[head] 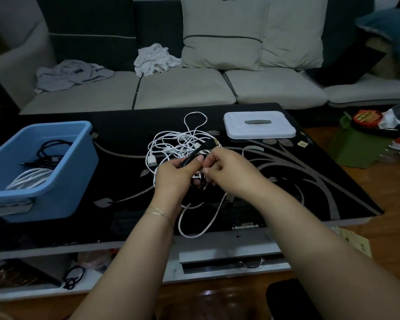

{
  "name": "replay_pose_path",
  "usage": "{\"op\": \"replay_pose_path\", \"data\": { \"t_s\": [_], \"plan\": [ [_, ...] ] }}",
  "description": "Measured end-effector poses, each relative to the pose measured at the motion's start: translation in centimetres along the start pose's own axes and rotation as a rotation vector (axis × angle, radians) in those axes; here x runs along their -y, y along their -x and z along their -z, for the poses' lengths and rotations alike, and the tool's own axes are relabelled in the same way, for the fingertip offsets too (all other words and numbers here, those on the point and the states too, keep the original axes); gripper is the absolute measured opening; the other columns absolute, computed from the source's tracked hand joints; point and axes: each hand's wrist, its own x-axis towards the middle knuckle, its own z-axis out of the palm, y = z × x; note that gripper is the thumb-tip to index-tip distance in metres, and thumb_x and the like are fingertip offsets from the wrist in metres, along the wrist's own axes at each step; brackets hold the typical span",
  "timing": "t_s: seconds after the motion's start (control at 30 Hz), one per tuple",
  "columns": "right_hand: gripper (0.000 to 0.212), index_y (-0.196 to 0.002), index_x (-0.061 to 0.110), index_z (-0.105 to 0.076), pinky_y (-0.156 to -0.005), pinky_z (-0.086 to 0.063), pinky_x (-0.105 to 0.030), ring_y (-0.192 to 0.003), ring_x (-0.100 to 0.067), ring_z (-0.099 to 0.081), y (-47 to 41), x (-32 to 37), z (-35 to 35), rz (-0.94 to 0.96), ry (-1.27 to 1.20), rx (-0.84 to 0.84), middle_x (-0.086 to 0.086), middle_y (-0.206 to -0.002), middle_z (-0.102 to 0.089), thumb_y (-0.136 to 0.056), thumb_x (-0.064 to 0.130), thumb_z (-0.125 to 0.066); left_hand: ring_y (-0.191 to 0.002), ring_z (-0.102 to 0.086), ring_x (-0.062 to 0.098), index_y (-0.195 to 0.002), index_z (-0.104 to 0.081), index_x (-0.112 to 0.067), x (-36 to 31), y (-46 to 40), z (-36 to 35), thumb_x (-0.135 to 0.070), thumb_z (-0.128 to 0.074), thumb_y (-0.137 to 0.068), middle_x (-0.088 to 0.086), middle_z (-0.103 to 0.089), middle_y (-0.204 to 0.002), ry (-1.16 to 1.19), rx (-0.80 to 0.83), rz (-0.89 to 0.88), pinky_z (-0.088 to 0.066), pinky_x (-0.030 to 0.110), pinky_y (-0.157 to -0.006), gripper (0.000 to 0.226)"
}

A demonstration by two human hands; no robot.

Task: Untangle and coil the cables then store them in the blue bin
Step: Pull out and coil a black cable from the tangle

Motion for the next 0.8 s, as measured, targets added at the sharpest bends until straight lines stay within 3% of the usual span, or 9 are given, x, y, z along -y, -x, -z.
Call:
{"op": "replay_pose_path", "data": {
  "t_s": [0.1,0.17,0.23,0.37,0.47,0.53,0.67,0.8],
  "plan": [
    [0.026,-0.089,0.016,-0.066,-0.07,-0.05,-0.012,-0.075,-0.005,-0.064,0.3,-0.7,2.1,0.031,-0.303,0.292,-0.002,-0.082,-0.07,-0.093,-0.003,-0.05,-0.042,-0.05,0.01,-0.084,-0.07,-0.005,-0.3,-0.1,0.6,-0.021,-0.072,-0.086,0.004,-0.064,-0.062,-0.053,0.061,0.066,-0.05,0.022,-0.046,0.016],
    [0.035,-0.097,0.011,-0.069,-0.081,-0.05,-0.014,-0.083,-0.003,-0.067,0.2,-1.6,2.8,0.068,-0.397,0.402,-0.004,-0.089,-0.072,-0.09,-0.014,-0.046,-0.041,-0.049,0.01,-0.082,-0.067,-0.005,-0.5,-0.1,0.8,-0.022,-0.073,-0.084,0.006,-0.063,-0.061,-0.09,0.114,0.116,-0.049,0.023,-0.044,0.018],
    [0.033,-0.098,0.009,-0.069,-0.081,-0.052,-0.016,-0.084,-0.003,-0.067,0.0,-2.2,2.7,0.125,-0.418,0.413,0.001,-0.086,-0.072,-0.085,-0.017,-0.053,-0.04,-0.048,0.011,-0.08,-0.063,-0.006,-0.6,-0.1,0.9,-0.023,-0.075,-0.082,0.005,-0.062,-0.059,-0.104,0.15,0.157,-0.049,0.024,-0.043,0.021],
    [0.007,-0.085,0.01,-0.073,-0.069,-0.049,-0.017,-0.066,0.001,-0.061,-0.3,-2.2,1.5,0.252,-0.254,0.166,0.009,-0.069,-0.069,-0.081,0.004,-0.072,-0.038,-0.048,0.009,-0.074,-0.06,-0.006,-0.7,-0.1,0.9,-0.022,-0.073,-0.083,0.004,-0.065,-0.056,-0.125,0.209,0.241,-0.05,0.023,-0.042,0.022],
    [0.004,-0.084,0.021,-0.074,-0.075,-0.049,-0.029,-0.08,-0.007,-0.058,-0.5,-2.7,0.5,0.473,0.001,-0.142,0.01,-0.078,-0.065,-0.081,0.022,-0.071,-0.035,-0.047,0.007,-0.079,-0.063,-0.003,-0.8,0.0,0.9,-0.017,-0.067,-0.088,0.006,-0.066,-0.061,-0.086,0.261,0.276,-0.049,0.022,-0.04,0.017],
    [0.007,-0.084,0.018,-0.072,-0.077,-0.044,-0.03,-0.088,-0.009,-0.051,-0.6,-3.0,0.1,0.646,0.109,-0.294,0.01,-0.087,-0.057,-0.081,0.023,-0.068,-0.036,-0.046,0.006,-0.081,-0.065,-0.003,-0.9,0.0,1.1,-0.019,-0.064,-0.09,0.005,-0.067,-0.063,-0.076,0.302,0.295,-0.048,0.021,-0.04,0.018],
    [0.009,-0.088,0.016,-0.066,-0.077,-0.048,-0.033,-0.095,-0.012,-0.055,-0.2,-3.2,0.0,0.646,0.076,-0.256,0.005,-0.104,-0.056,-0.087,0.024,-0.062,-0.037,-0.045,0.006,-0.081,-0.067,-0.003,-1.1,0.3,1.4,-0.02,-0.062,-0.091,0.009,-0.069,-0.069,-0.092,0.375,0.317,-0.048,0.02,-0.042,0.02],
    [0.015,-0.089,0.017,-0.065,-0.075,-0.051,-0.039,-0.086,-0.011,-0.061,0.0,-3.0,-0.2,0.612,0.042,-0.257,0.008,-0.092,-0.065,-0.089,0.029,-0.056,-0.037,-0.044,0.007,-0.081,-0.065,-0.002,-1.1,0.5,1.4,-0.015,-0.059,-0.092,0.009,-0.069,-0.068,-0.096,0.372,0.319,-0.048,0.02,-0.041,0.018]
  ]
}}
